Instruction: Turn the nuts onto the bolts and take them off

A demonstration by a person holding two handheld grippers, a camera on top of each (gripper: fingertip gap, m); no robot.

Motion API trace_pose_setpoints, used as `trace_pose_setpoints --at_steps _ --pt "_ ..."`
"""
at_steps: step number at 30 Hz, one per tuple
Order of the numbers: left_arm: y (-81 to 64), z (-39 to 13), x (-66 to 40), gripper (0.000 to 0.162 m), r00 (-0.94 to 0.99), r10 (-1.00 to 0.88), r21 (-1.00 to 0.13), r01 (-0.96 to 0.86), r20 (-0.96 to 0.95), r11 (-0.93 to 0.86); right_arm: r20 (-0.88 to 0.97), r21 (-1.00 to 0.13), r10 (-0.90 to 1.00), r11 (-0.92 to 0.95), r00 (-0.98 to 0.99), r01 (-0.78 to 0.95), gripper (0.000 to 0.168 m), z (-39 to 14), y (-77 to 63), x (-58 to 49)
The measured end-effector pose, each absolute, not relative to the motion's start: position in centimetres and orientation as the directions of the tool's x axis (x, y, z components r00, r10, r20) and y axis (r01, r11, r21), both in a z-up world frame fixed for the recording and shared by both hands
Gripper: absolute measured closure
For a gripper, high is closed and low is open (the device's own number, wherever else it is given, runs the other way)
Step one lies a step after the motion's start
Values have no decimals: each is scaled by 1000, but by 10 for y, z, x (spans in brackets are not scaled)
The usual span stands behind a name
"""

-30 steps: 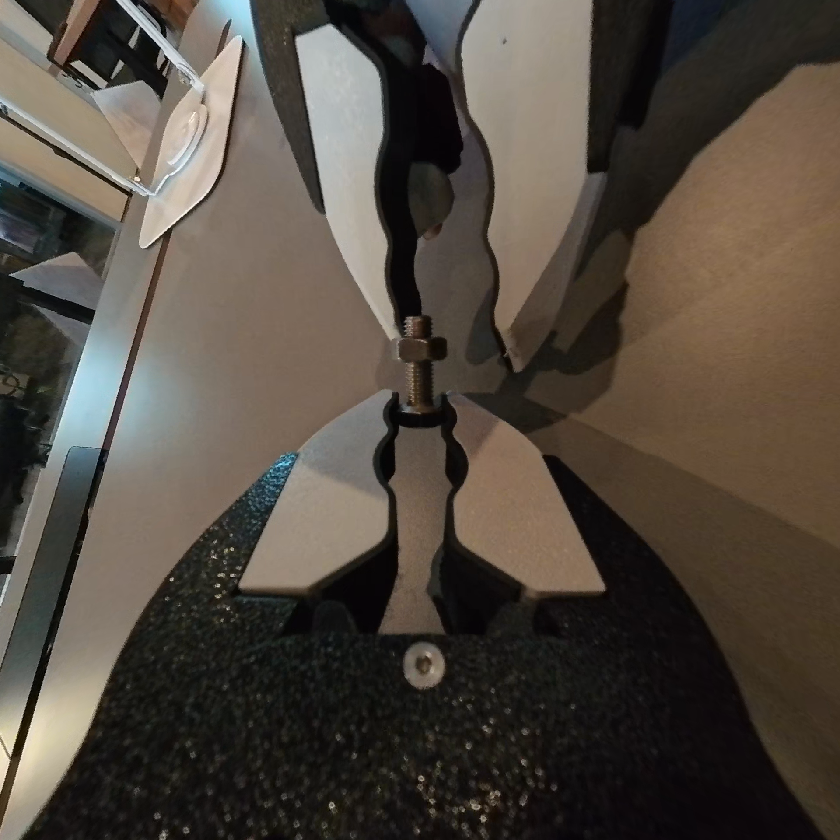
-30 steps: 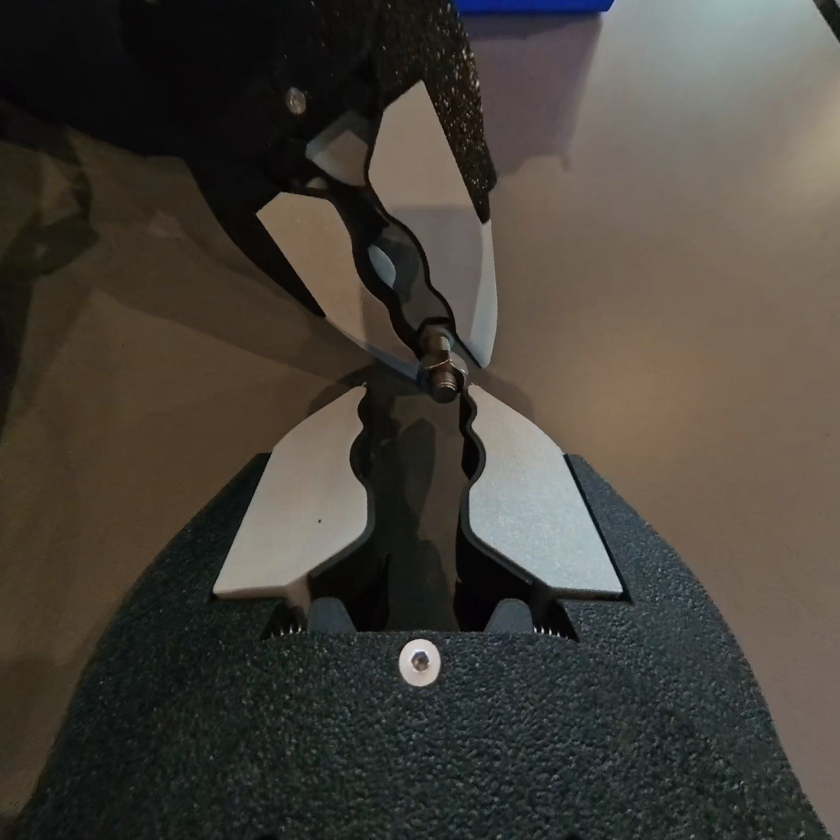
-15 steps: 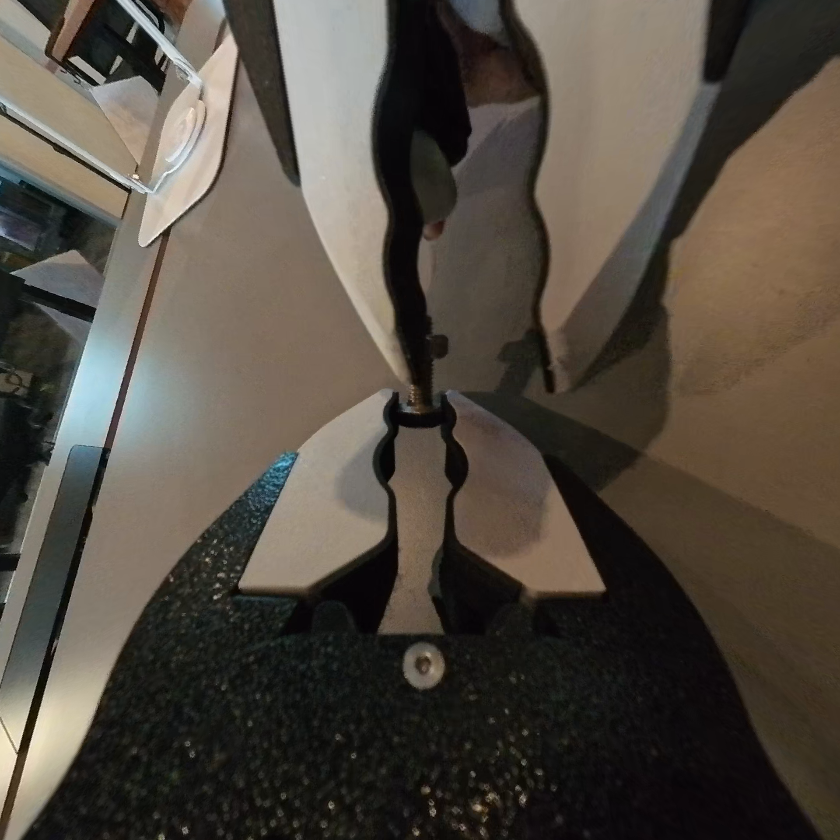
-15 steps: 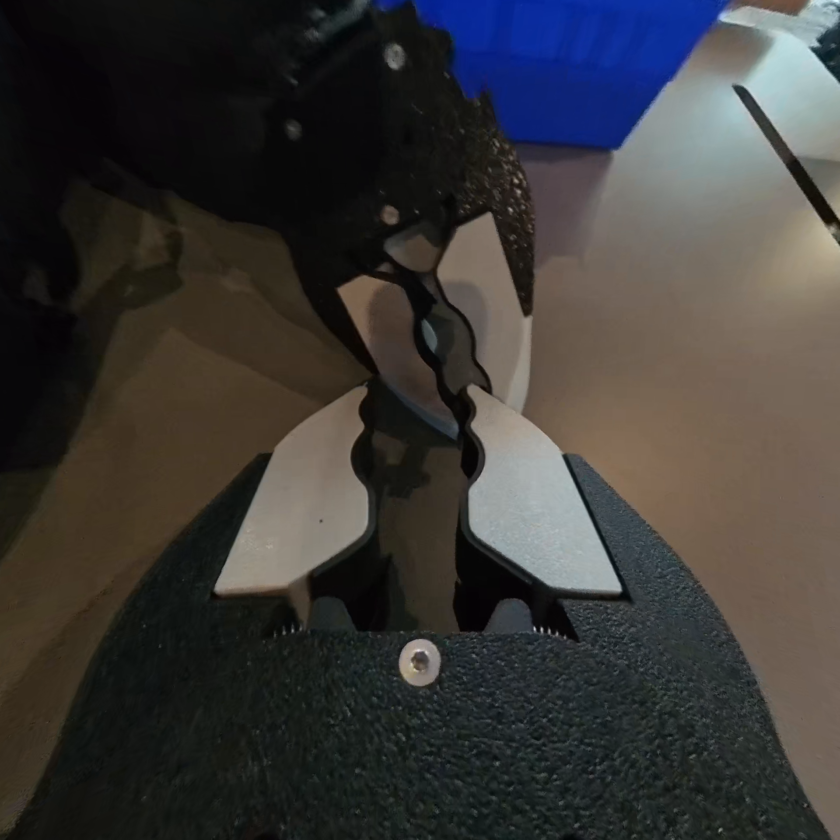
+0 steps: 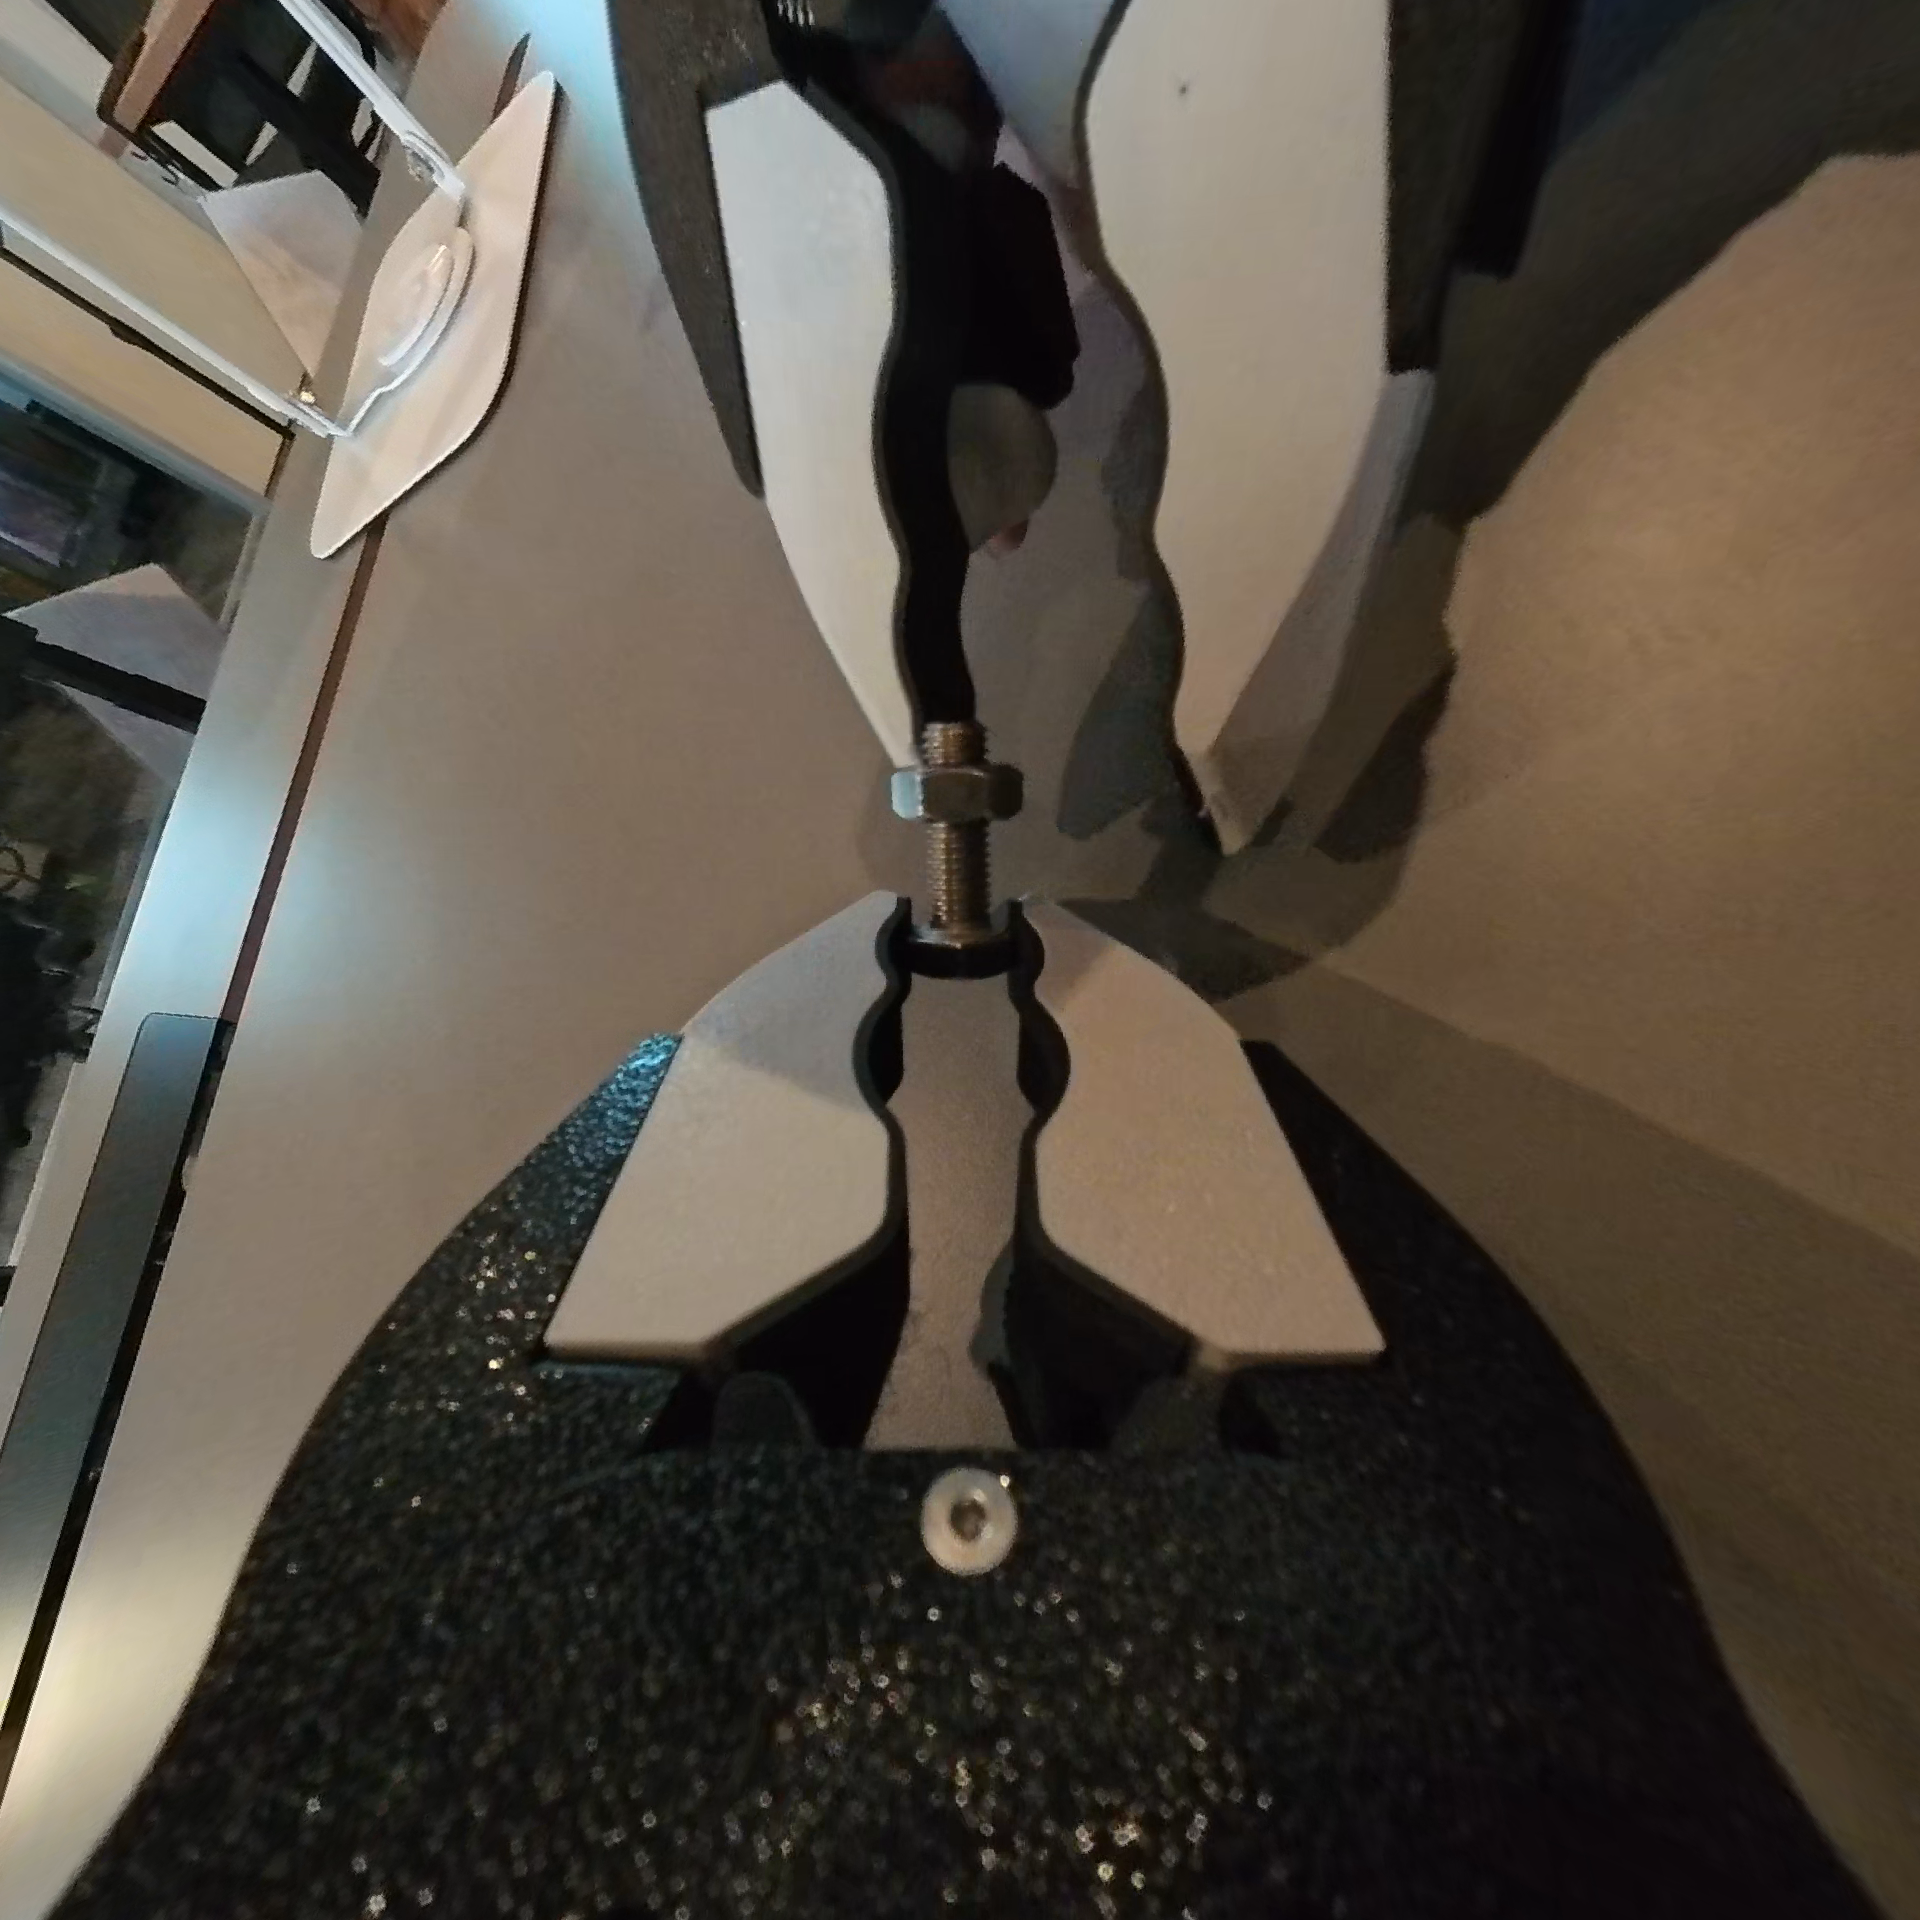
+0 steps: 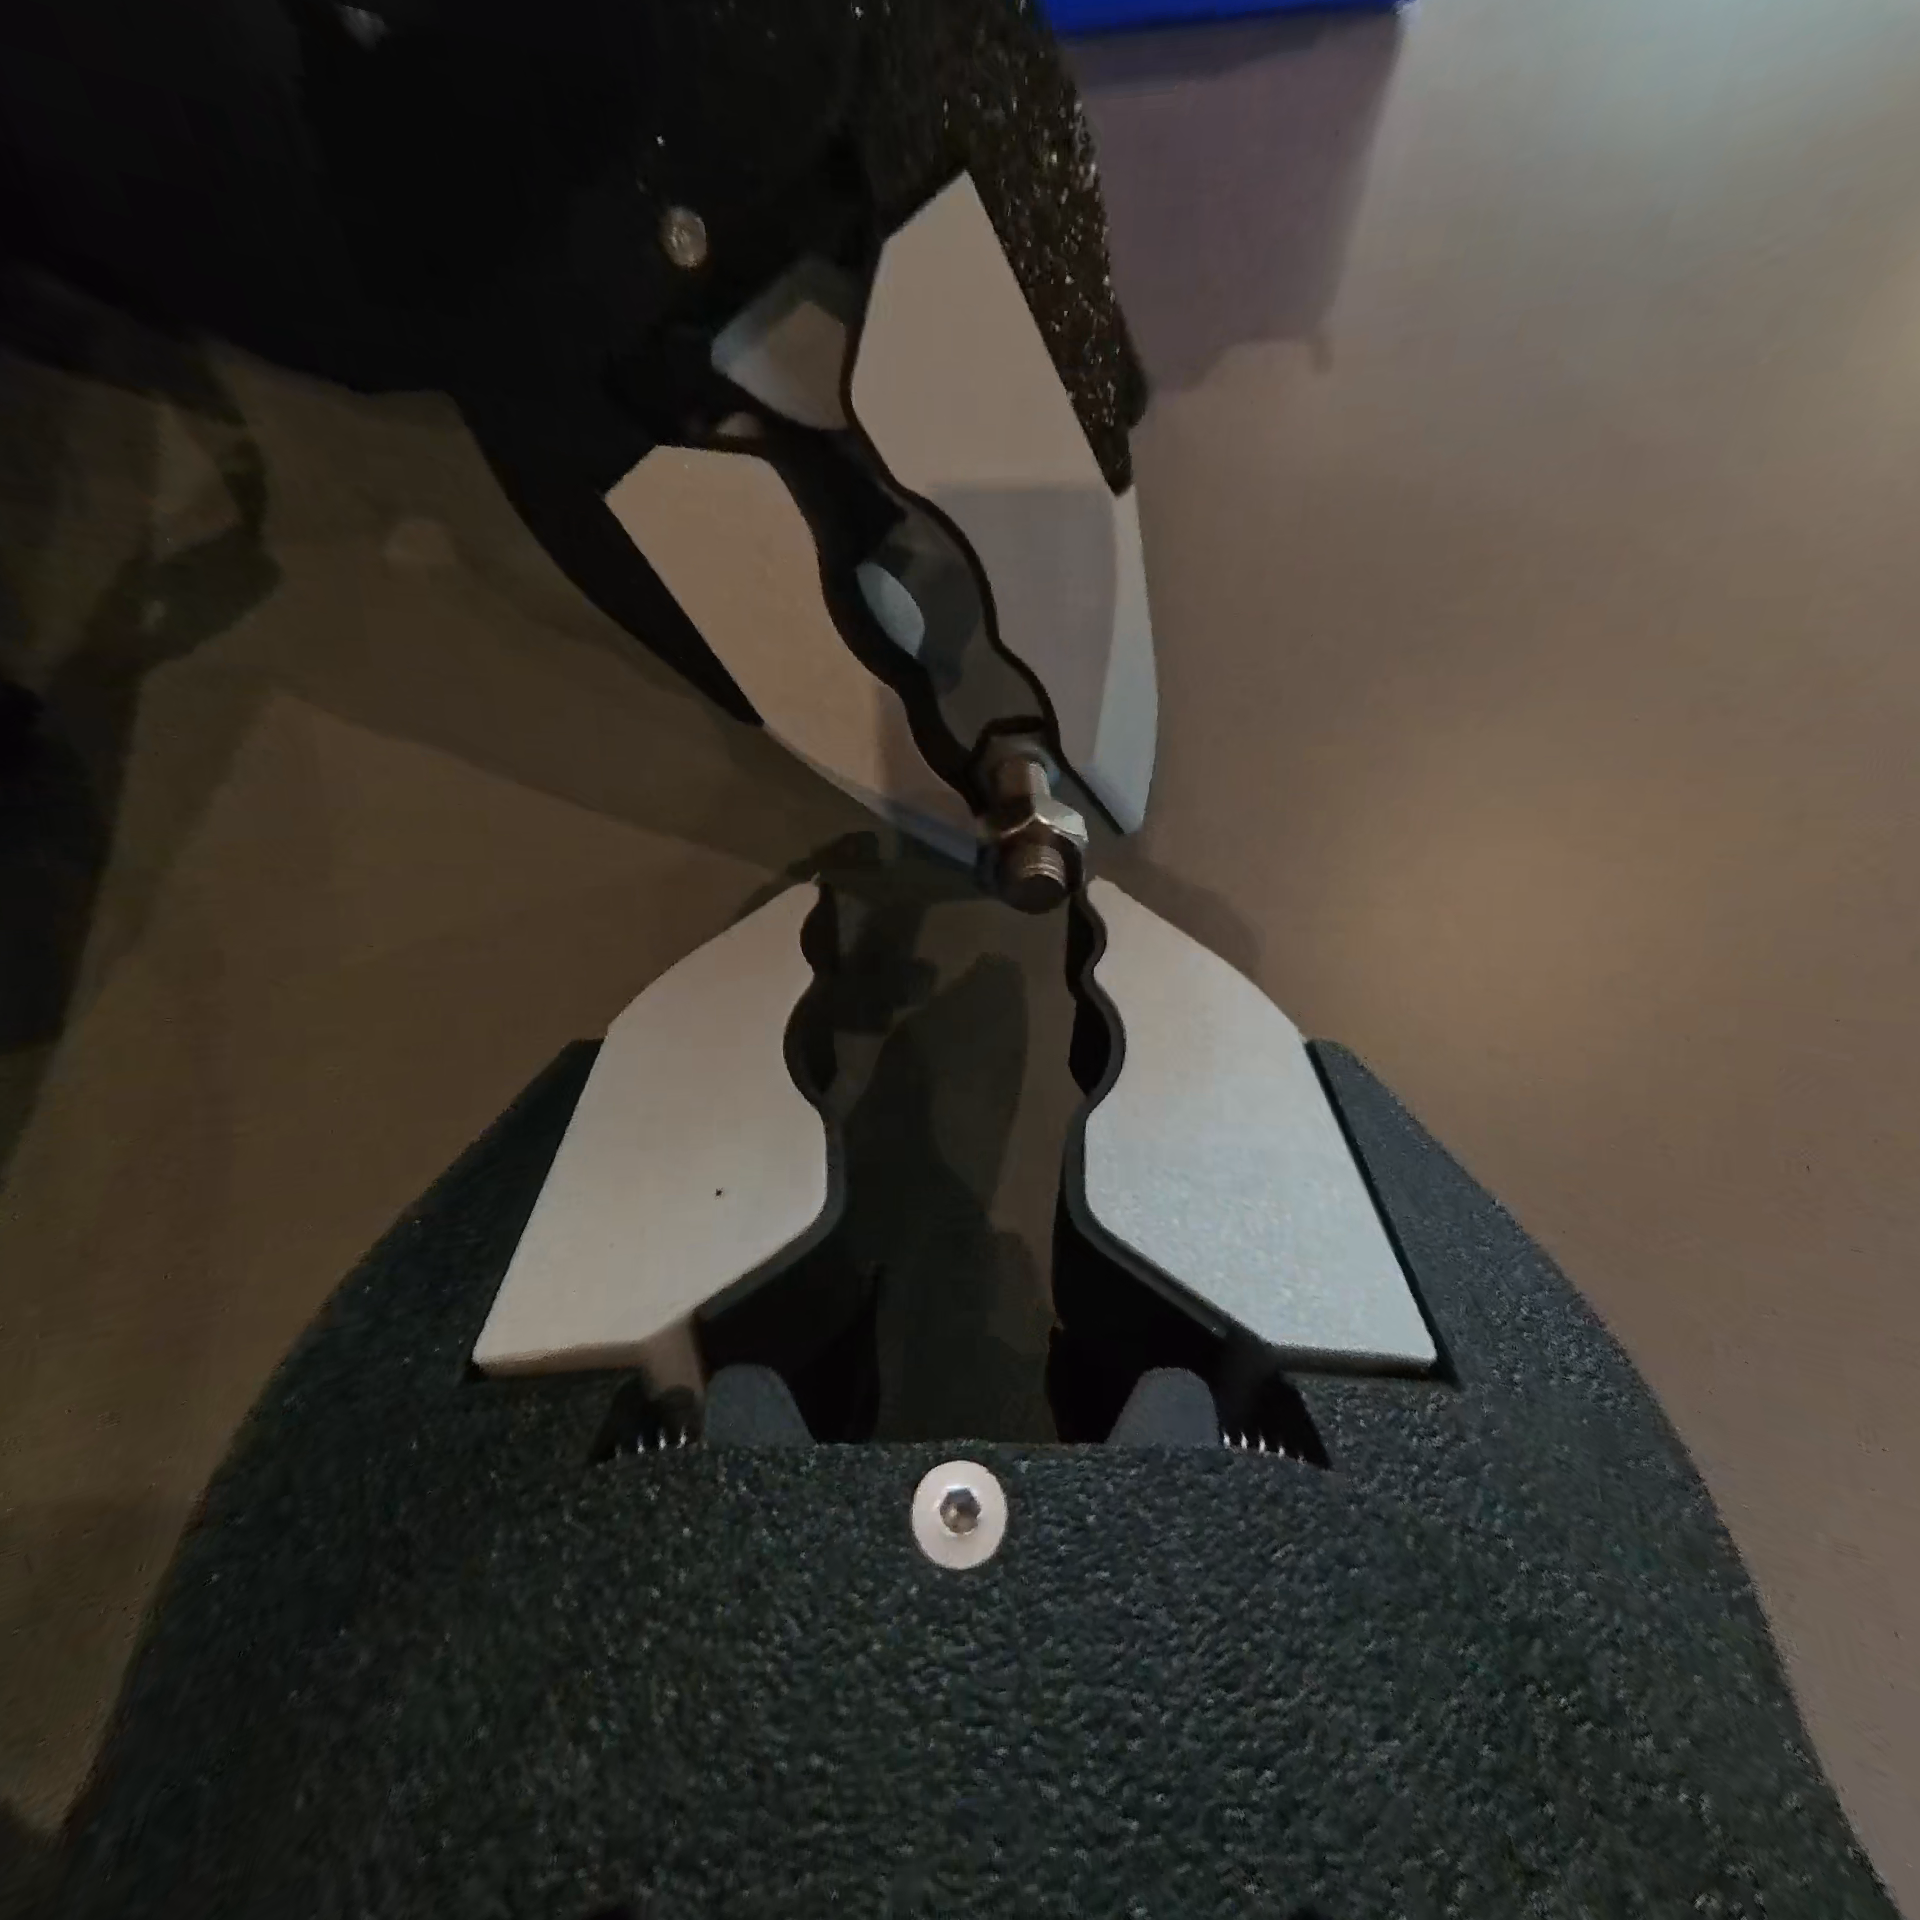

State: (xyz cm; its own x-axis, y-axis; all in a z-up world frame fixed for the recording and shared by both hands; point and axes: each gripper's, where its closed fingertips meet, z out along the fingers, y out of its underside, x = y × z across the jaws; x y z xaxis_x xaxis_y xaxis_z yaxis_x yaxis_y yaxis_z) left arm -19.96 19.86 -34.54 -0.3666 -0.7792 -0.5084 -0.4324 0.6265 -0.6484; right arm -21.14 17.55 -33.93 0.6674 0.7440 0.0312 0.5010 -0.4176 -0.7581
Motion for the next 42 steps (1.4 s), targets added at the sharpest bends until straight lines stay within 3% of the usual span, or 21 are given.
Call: trace_pose_setpoints --at_steps 14,21,24,36,42 --pt "199 -345 -199 145 -368 -781 -651 -433 -504 624 120 -843 774 -252 622 476 124 -311 175 -226" --pt "199 -345 -199 145 -369 -776 -645 -432 -511 630 -29 -752 710 -479 704 452 116 -340 175 -199" --pt "199 -345 -199 145 -369 -776 -645 -432 -511 630 -70 -746 729 -491 680 450 116 -345 172 -207" --pt "197 -346 -199 145 -379 -765 -634 -429 -521 644 24 -824 762 -352 647 445 111 -323 176 -225" --pt "198 -345 -199 145 -373 -780 -649 -433 -503 625 101 -842 788 -258 607 474 118 -310 171 -228"
